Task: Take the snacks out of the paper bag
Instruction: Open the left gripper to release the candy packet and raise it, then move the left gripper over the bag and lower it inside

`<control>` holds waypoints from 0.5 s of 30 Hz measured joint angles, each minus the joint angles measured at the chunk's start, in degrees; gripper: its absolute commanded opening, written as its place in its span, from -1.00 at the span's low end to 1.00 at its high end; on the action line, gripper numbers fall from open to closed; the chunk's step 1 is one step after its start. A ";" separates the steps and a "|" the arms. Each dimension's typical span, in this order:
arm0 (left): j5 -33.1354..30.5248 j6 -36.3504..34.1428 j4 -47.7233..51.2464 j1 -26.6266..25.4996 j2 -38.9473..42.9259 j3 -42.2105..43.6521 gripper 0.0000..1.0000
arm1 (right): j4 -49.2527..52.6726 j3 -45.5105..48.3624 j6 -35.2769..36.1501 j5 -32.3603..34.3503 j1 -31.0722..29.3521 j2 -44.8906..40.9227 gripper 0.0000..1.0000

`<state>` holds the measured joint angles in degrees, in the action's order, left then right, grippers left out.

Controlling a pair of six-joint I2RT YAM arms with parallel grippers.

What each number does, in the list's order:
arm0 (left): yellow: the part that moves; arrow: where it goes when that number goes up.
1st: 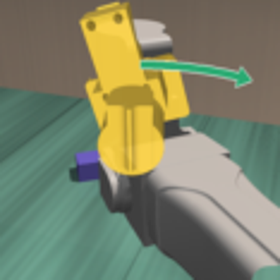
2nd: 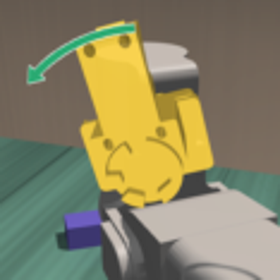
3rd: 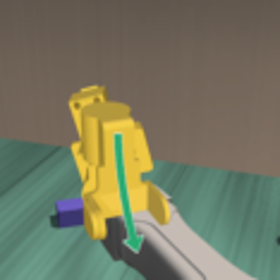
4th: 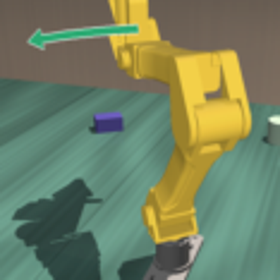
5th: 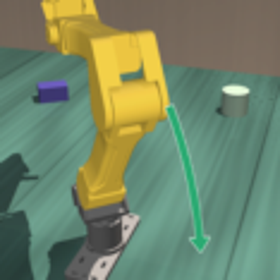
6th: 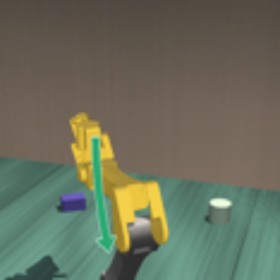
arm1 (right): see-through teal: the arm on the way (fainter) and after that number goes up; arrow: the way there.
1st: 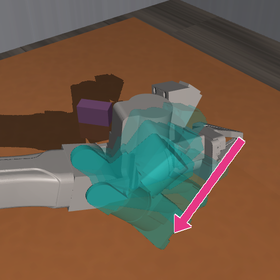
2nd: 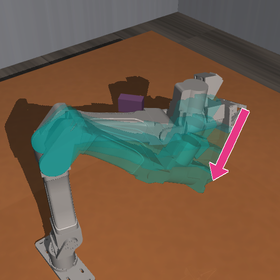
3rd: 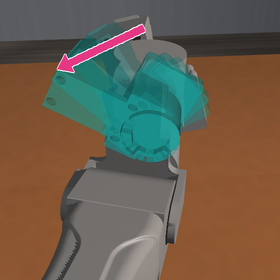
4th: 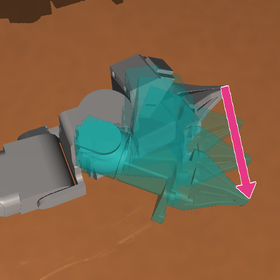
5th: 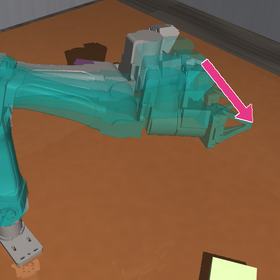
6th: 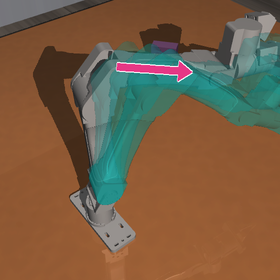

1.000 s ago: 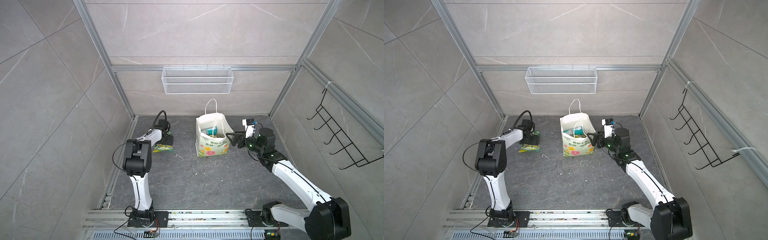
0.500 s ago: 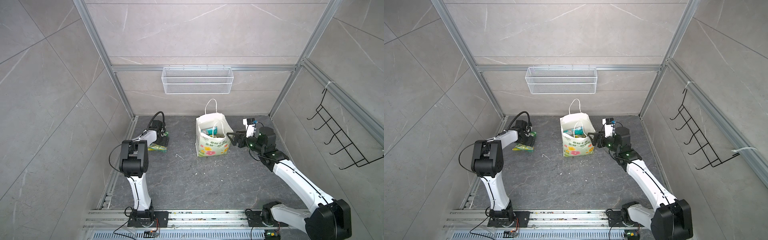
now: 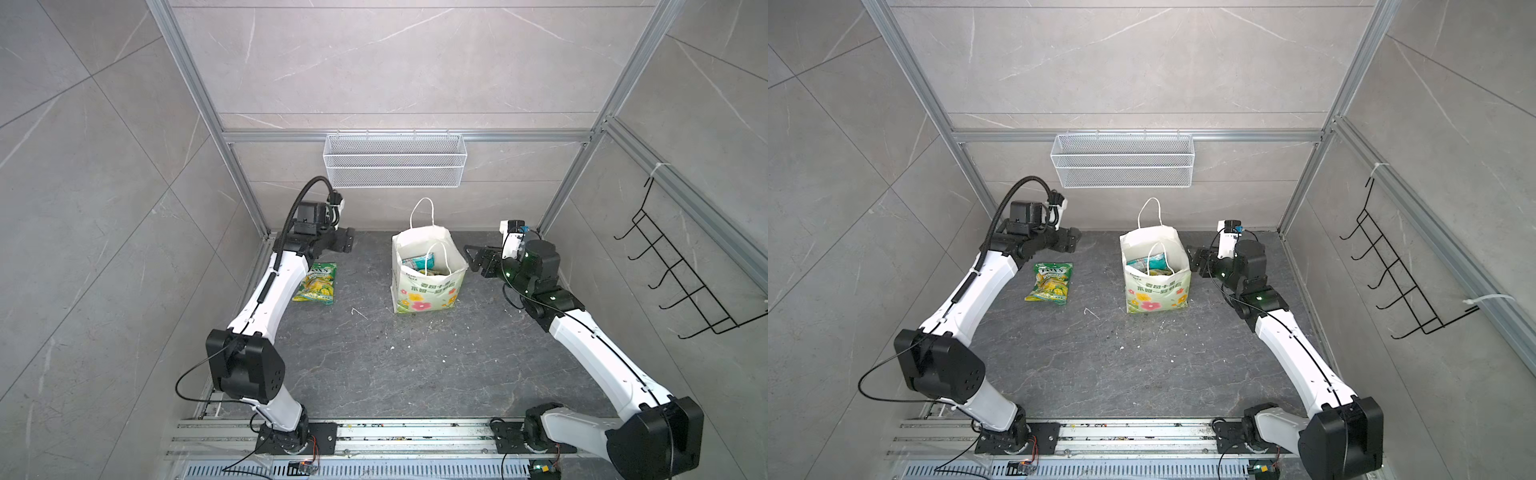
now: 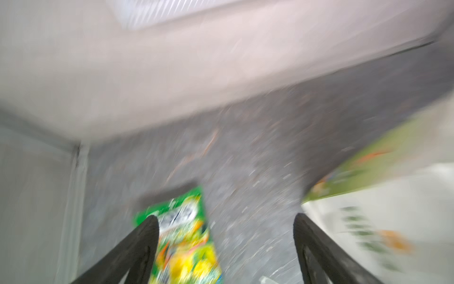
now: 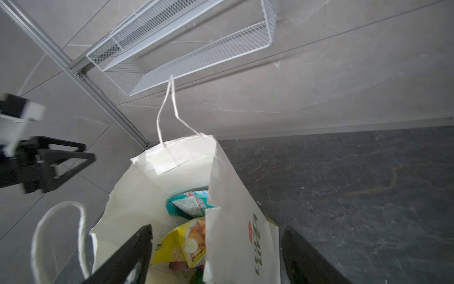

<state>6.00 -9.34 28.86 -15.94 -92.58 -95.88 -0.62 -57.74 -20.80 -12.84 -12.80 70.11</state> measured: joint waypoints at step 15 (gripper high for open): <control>19.15 -14.27 28.11 -14.56 -27.67 -40.48 0.33 | -1.62 9.01 -1.70 3.28 0.35 -0.87 0.68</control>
<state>25.15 -23.62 56.97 -30.50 -120.25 -136.35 -2.24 -48.73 -22.50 -9.56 -12.45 69.23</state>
